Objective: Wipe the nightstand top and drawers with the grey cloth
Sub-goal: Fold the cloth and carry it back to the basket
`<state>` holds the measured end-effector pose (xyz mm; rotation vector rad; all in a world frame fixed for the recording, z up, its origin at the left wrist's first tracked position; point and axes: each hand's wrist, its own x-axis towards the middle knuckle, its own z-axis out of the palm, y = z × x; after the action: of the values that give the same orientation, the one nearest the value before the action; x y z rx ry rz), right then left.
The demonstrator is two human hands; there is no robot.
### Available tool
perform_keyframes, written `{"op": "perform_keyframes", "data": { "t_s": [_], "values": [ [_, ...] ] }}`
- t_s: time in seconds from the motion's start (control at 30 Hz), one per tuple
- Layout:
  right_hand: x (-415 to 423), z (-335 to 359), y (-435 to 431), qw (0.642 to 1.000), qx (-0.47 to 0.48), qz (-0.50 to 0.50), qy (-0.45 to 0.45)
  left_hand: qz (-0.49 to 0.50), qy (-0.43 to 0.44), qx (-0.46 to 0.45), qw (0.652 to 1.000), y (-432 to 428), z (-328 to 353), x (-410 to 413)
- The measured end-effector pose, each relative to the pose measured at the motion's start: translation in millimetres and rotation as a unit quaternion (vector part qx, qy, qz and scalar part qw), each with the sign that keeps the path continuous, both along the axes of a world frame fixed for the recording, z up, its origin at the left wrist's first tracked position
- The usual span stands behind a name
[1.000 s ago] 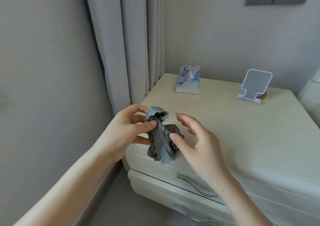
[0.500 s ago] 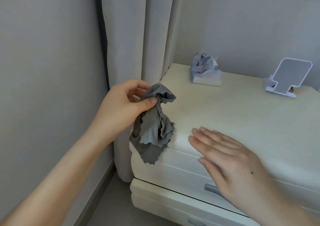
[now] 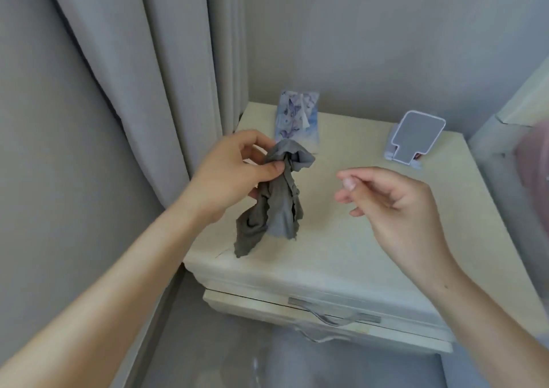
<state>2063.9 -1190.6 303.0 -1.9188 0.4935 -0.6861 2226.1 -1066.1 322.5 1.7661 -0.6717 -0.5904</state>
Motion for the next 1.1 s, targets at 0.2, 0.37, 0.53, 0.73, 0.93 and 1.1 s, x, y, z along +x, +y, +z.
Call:
{"op": "perform_keyframes", "data": {
  "t_s": [0.2,0.37,0.53,0.73,0.93,1.1],
  "values": [
    [-41.8,42.8,31.4,0.965,0.247,-0.056,0.070,-0.046,0.138,0.019,0.989,-23.5,48.2,-68.1],
    [-114.3,93.0,83.6,0.939,0.281,-0.116,0.159,-0.089,0.222,0.143,0.960,6.6,102.6,-148.1],
    [-199.3,180.0,109.8,0.931,0.239,-0.145,0.234,-0.147,0.295,0.213,0.920,32.3,199.0,-209.9],
    [-267.6,280.6,100.3,0.935,0.196,-0.149,0.254,-0.287,0.244,0.218,0.900,23.3,289.7,-258.2],
    [-325.3,330.0,104.2,0.918,0.097,-0.249,0.292,-0.418,0.141,0.216,0.871,0.3,324.9,-289.5],
    [-389.2,372.3,153.9,0.862,0.096,-0.389,0.310,-0.537,-0.004,0.198,0.820,-12.6,352.4,-354.3]
  ]
}}
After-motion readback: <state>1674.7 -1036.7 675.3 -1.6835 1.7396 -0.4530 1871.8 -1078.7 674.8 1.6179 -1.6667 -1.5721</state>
